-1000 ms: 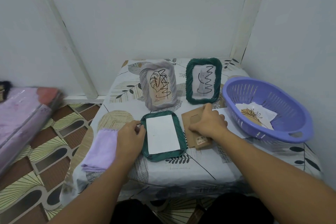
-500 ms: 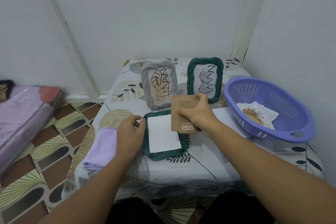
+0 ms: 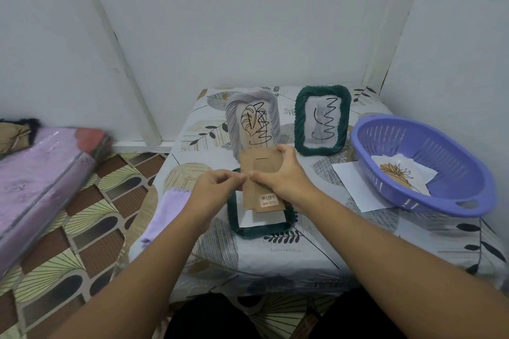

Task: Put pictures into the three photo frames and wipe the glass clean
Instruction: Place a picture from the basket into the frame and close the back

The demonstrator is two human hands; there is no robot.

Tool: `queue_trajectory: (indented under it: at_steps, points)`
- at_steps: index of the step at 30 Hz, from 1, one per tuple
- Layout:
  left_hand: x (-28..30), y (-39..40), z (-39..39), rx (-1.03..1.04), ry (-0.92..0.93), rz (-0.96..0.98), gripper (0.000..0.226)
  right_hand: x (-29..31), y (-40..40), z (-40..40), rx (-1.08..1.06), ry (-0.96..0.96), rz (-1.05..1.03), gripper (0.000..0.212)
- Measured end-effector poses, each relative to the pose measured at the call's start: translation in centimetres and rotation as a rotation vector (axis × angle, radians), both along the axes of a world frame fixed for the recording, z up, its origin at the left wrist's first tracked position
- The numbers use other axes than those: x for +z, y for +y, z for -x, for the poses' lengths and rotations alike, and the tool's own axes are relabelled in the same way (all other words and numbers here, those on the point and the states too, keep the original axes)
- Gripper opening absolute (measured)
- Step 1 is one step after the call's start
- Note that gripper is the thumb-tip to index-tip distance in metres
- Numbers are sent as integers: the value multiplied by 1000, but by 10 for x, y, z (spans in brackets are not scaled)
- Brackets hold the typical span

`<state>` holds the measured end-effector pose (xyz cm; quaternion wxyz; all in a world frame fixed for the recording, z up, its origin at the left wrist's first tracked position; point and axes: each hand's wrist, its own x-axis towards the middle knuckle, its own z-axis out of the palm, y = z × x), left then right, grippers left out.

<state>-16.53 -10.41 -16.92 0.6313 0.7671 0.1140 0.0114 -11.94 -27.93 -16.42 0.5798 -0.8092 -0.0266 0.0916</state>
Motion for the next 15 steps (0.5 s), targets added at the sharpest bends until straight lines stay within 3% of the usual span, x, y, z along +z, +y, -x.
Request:
queue_trajectory:
  at_steps: [3, 9, 15]
  points:
    - [-3, 2, 0, 6, 24, 7, 14, -1, -4, 1, 5, 39, -4, 92]
    - [-11, 14, 1, 35, 93, 42, 17, -9, -27, -7, -10, 46, 194, 27]
    - [-13, 6, 3, 54, 95, -48, 16, -22, -30, -5, 24, 87, 183, 21]
